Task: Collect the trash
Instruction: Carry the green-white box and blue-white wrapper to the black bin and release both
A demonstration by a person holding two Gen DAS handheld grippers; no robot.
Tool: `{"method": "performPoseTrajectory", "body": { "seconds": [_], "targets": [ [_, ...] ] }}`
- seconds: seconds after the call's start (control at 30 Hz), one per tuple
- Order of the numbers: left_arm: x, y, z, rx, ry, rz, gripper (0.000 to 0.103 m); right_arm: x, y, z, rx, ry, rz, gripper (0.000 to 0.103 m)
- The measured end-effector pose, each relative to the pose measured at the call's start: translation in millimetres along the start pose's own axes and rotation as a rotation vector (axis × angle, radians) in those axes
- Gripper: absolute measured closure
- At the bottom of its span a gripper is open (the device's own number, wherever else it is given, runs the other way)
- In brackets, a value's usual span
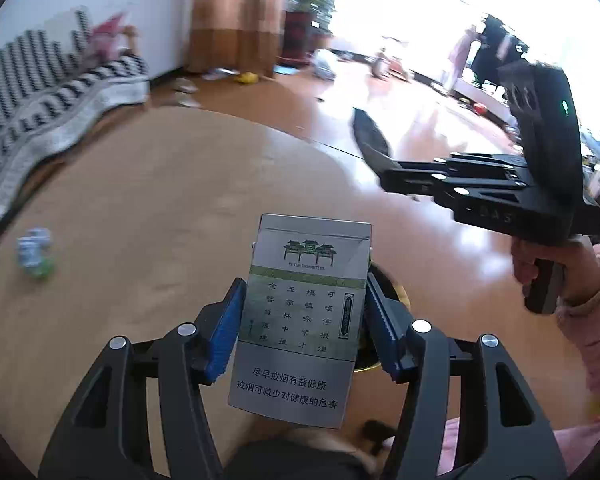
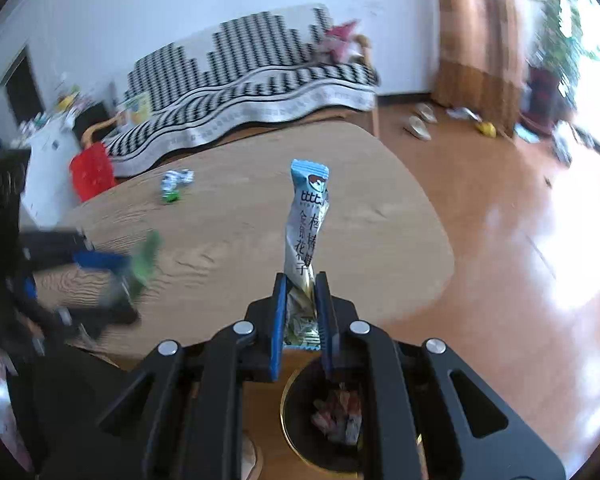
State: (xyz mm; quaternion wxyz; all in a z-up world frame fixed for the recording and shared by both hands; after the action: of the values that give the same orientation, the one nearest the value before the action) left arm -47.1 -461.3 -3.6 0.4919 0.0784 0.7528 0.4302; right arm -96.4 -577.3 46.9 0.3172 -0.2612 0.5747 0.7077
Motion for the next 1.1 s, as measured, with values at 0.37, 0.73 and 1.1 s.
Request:
{"method": "performPoseTrajectory", "body": {
  "seconds": [0.37, 0.73, 1.1],
  "targets": [
    [36, -121, -66, 0.108, 0.128, 0.09, 0.046, 104, -3, -85, 0.096, -0.136, 0.137, 0.088],
    [51, -145, -63, 0.126, 0.188, 0.126, 0.046, 136, -35, -85, 0.068, -0.171, 0.214, 0.088],
    [55, -148, -56, 0.143, 0.214, 0.133, 0.046, 135, -55, -88, 0.053, -0.172, 0.252, 0.088]
  ]
}}
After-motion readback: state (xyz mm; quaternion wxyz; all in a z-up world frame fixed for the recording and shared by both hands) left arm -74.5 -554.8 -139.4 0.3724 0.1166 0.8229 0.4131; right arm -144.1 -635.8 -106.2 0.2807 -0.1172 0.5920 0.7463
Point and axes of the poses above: each gripper's, at about its wrist camera, not at the fingertips, and y roughly against the way its jaws point, z to its left, x to its underside, the point moved 9 cm from there along -y, roughly the way its jaws point, and after that the axes turned 4 degrees about -z, right-handed, at the moved point
